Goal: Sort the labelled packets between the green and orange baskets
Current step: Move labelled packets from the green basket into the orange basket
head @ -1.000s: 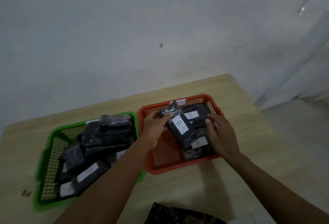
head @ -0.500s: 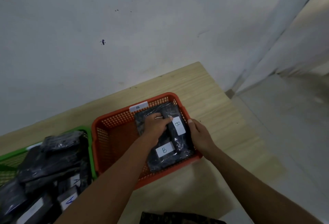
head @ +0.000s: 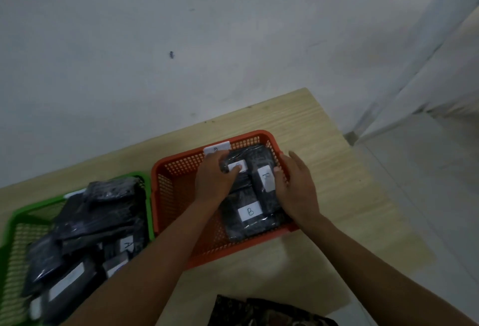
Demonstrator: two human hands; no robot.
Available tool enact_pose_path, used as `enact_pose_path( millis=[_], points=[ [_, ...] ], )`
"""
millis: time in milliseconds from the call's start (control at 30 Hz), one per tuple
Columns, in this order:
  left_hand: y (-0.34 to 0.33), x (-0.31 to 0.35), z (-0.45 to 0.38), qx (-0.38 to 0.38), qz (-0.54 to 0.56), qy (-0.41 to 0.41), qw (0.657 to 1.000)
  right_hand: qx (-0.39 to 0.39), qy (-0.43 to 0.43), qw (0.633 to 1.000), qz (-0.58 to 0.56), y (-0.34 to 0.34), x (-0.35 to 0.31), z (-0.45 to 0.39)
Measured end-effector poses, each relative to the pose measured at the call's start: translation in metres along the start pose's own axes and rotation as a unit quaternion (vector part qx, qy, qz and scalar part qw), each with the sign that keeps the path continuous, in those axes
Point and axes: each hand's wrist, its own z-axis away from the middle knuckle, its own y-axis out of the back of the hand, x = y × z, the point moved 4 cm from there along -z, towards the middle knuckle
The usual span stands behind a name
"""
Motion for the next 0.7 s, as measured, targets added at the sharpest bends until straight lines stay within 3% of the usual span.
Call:
enact_pose_path(
  millis=[133,400,533,700],
  points=[
    [0.063,-0.033,0.013,0.057,-0.036,-0.043,0.997,0.027,0.109,0.994,-0.013,-0.02,-0.056,-0.001],
    [0.183,-0.117,0.06,0.111,-0.144,-0.054,0.982,-0.105,0.264,0.959,-0.021,-0.12,-0.164,0.019],
    [0.222,-0.159,0.082,0.104,-0.184,-0.039,0.977,-0.169,0.327,0.93,-0.001,-0.159,-0.203,0.045],
    [0.251,-0.202,0.1,0.036,-0.208,-0.039,0.977,-0.251,0.389,0.885,0.047,-0.206,-0.229,0.072]
  ],
)
